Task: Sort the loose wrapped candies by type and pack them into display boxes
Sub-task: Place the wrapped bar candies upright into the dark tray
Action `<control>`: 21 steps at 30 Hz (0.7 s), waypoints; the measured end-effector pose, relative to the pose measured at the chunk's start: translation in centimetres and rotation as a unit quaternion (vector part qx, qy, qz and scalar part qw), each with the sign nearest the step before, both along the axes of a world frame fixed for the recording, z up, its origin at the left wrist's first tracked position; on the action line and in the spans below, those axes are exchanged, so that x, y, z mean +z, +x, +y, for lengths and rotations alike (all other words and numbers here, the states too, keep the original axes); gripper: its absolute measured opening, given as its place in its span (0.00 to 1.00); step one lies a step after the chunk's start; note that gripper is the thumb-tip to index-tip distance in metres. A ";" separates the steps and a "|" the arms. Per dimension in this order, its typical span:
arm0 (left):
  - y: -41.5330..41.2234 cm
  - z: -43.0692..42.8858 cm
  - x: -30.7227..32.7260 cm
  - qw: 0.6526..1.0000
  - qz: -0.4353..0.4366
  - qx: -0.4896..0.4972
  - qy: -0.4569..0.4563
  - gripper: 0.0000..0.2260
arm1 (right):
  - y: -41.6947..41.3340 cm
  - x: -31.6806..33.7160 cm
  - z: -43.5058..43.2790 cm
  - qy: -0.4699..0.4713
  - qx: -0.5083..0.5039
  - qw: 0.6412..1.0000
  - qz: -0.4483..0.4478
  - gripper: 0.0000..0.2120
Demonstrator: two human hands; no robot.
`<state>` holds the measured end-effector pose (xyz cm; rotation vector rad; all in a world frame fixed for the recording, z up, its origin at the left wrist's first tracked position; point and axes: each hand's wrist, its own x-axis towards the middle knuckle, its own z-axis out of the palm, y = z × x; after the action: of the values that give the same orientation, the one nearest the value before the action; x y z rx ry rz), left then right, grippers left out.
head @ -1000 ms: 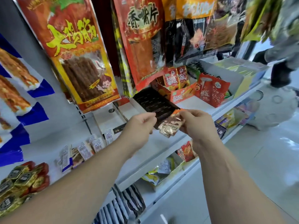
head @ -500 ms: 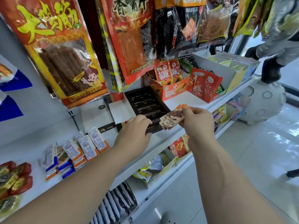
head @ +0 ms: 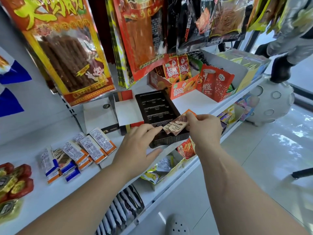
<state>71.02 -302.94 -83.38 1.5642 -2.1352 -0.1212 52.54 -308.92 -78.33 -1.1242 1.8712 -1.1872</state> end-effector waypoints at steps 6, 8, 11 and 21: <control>-1.2 -1.0 0.8 0.999 0.001 0.044 0.006 0.32 | 0.4 -0.4 -0.4 0.003 0.008 0.999 0.051 0.17; -1.6 -1.7 0.8 0.999 0.011 0.048 0.005 0.27 | 0.5 -0.5 -0.3 -0.002 0.011 0.998 0.059 0.16; -1.9 -2.1 0.8 0.999 0.019 0.050 -0.007 0.19 | 0.4 -1.0 -0.5 0.001 0.015 0.998 0.064 0.15; -2.4 -2.6 1.5 0.982 0.174 0.057 0.055 0.26 | -0.4 -1.6 -0.7 0.009 0.051 0.995 0.084 0.13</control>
<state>68.62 -305.58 -81.88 1.5896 -1.7901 -0.4460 52.15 -309.67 -79.92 -1.3274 1.9200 -1.0445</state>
